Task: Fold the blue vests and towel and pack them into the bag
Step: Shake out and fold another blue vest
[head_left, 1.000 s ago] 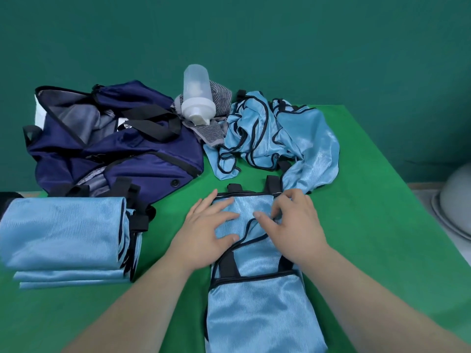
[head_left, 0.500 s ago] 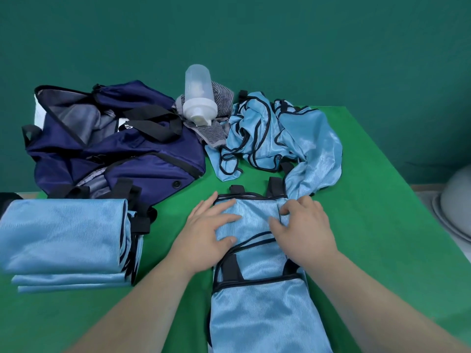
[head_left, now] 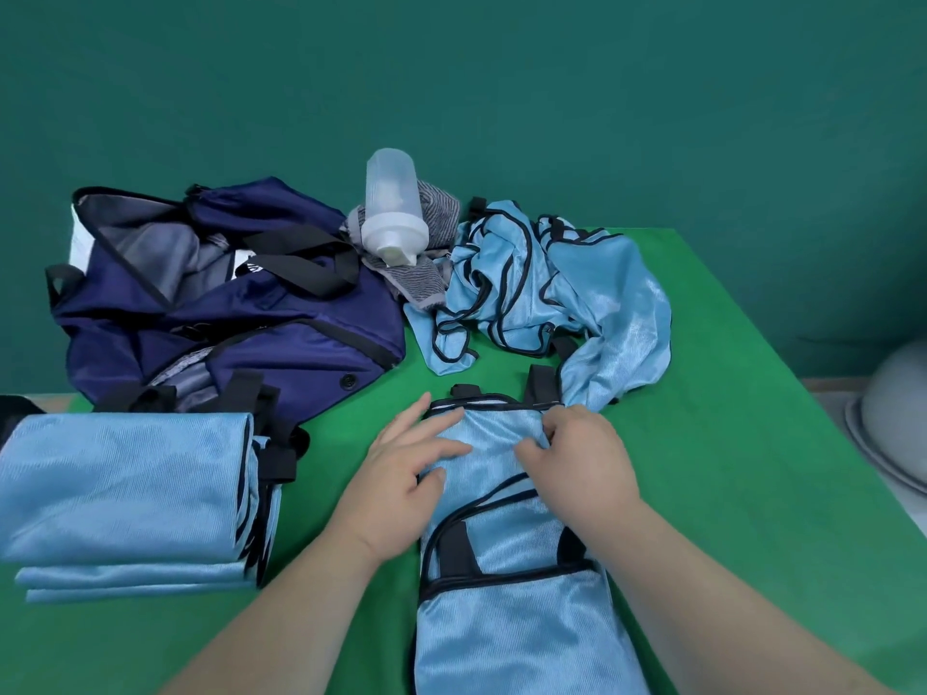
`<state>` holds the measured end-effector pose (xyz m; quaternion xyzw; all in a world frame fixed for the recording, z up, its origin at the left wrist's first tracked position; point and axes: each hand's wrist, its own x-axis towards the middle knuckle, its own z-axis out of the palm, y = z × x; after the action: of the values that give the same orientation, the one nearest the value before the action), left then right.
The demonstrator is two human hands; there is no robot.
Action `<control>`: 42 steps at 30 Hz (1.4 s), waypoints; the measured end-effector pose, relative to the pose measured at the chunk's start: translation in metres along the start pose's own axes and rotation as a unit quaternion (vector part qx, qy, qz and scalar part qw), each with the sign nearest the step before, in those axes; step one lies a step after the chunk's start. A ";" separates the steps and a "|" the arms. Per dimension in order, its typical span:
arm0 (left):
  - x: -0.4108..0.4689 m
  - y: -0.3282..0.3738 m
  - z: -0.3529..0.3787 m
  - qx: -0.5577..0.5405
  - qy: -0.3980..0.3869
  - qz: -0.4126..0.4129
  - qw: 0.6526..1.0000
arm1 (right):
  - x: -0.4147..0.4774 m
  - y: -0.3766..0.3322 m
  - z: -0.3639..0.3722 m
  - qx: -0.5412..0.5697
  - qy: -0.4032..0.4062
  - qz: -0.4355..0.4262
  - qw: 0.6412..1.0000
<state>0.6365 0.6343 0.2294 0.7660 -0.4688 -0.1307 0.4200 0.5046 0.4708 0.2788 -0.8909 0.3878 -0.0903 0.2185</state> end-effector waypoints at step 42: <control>-0.034 0.025 -0.001 -0.086 0.043 -0.047 0.994 | -0.084 0.071 -0.039 0.127 0.012 -0.015 0.992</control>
<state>0.6043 0.6582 0.2424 0.7533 -0.4003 -0.1570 0.4976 0.3875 0.4769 0.2812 -0.8608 0.3621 -0.1524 0.3236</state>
